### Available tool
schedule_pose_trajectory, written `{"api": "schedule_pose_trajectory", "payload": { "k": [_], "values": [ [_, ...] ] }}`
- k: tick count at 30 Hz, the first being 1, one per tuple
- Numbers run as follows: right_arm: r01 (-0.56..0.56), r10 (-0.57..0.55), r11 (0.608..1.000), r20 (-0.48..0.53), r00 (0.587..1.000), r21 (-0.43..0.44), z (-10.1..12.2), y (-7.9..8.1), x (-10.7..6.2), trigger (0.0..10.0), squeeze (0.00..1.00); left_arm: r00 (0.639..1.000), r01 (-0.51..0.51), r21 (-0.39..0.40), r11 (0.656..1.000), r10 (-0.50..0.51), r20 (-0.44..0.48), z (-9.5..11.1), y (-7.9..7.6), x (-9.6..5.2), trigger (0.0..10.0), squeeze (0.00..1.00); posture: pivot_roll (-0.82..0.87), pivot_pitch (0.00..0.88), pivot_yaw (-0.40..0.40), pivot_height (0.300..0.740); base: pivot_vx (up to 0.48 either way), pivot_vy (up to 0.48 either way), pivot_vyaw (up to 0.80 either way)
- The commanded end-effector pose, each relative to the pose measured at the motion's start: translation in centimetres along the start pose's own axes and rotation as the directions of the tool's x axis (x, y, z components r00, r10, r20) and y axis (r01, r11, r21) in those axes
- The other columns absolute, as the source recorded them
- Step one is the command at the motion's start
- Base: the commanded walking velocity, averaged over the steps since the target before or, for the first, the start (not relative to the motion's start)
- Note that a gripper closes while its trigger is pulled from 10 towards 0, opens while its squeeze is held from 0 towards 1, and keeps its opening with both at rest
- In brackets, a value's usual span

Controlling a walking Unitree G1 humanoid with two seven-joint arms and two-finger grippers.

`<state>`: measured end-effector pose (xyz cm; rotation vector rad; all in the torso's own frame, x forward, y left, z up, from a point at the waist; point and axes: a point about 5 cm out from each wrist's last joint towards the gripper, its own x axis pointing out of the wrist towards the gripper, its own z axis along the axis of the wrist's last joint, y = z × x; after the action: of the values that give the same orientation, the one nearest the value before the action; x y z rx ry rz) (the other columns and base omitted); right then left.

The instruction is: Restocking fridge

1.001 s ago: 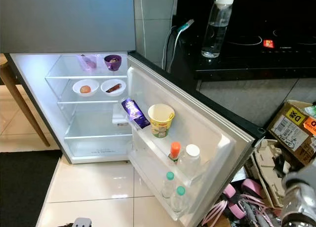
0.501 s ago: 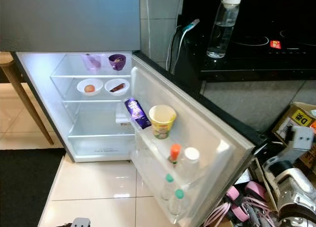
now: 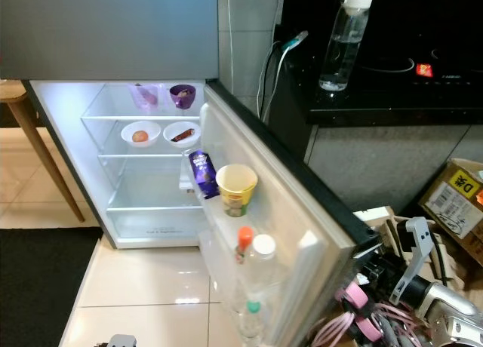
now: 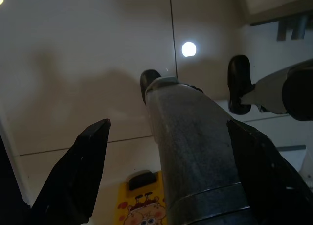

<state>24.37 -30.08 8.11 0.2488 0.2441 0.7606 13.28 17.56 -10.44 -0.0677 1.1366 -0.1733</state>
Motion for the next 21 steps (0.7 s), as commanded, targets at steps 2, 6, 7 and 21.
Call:
{"api": "schedule_pose_trajectory", "payload": {
  "k": [2,6,7,21],
  "values": [
    [-0.174,0.175,0.984,-0.012,0.985,0.041,-0.9,1.9,1.8,10.0,0.00,0.999,-0.004,-0.018,1.000,0.003,-0.043,-1.2,0.0,-0.2,10.0,0.00,-0.07,0.000,0.001,0.740,0.000,0.000,0.00],
    [-0.037,0.041,0.996,-0.040,0.998,0.082,-2.9,0.9,2.2,10.0,0.00,0.999,-0.008,-0.008,1.000,0.007,-0.039,-1.0,0.2,-0.2,10.0,0.00,-0.07,0.000,0.003,0.740,0.000,0.000,0.00],
    [-0.036,0.041,0.995,-0.047,0.998,0.088,-3.1,0.9,2.2,10.0,0.00,0.999,-0.008,-0.008,1.000,0.008,-0.039,-1.0,0.2,-0.2,10.0,0.00,-0.07,0.000,0.003,0.740,0.000,0.000,0.00],
    [0.351,-0.352,0.936,-0.125,0.928,-0.029,-6.3,0.8,6.5,10.0,0.00,0.999,-0.006,-0.005,1.000,0.006,-0.042,-1.0,0.1,-0.1,10.0,0.00,-0.07,0.000,-0.001,0.740,0.000,0.000,0.09]
  ]
}}
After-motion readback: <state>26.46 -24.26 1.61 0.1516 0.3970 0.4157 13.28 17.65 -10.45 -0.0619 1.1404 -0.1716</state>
